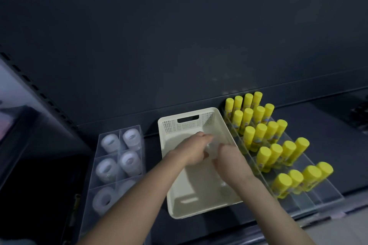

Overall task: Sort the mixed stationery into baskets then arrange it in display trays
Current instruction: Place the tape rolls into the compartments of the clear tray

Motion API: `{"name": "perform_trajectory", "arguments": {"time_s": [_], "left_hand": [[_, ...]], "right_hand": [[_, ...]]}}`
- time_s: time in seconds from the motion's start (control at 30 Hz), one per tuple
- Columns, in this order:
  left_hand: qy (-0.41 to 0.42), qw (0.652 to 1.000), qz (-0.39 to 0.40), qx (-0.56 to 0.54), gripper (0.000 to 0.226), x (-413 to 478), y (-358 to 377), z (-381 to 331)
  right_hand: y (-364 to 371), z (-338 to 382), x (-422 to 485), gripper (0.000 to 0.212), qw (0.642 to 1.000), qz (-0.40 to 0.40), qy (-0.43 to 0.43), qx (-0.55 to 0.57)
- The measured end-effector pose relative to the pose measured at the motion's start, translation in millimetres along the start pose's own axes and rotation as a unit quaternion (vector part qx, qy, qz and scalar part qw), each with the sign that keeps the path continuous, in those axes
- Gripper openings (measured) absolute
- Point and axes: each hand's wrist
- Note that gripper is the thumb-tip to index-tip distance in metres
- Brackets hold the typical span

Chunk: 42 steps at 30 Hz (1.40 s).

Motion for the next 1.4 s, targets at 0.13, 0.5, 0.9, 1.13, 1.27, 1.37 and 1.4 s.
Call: {"name": "perform_trajectory", "arguments": {"time_s": [0.13,0.5,0.9,1.13,1.27,1.37,1.4], "left_hand": [[-0.007,0.999,-0.015,-0.029,0.067,7.1,9.3,1.7],[-0.156,0.975,-0.151,-0.051,0.06,-22.8,-6.1,11.4],[-0.169,0.946,-0.258,-0.101,0.014,-186.1,-45.8,29.1],[-0.18,0.955,-0.225,-0.068,0.024,-276.4,-26.8,60.5],[-0.178,0.969,-0.151,-0.081,0.03,-305.0,-12.0,68.1],[-0.166,0.979,-0.107,-0.047,0.03,-310.4,0.4,68.5],[-0.161,0.981,-0.104,-0.033,0.03,-310.7,3.9,69.1]], "right_hand": [[-5.9,-1.6,-7.0,0.017,0.993,-0.082,0.013,0.083],[-18.2,0.0,-1.0,0.035,0.95,-0.135,0.025,0.28],[-6.8,81.6,-50.8,0.043,0.666,0.08,0.108,0.733],[25.2,129.0,-92.6,0.035,0.778,0.117,0.023,0.617],[47.2,133.7,-104.2,0.033,0.921,0.107,-0.097,0.362],[57.5,134.6,-111.1,0.047,0.945,0.115,-0.14,0.271],[59.6,135.5,-113.3,0.049,0.947,0.12,-0.158,0.252]]}}
Point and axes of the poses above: each hand's wrist, its own x-axis towards the middle knuckle, its own y-axis out of the palm, z = x × y, and after that the axes turned 13 degrees about x, right-handed
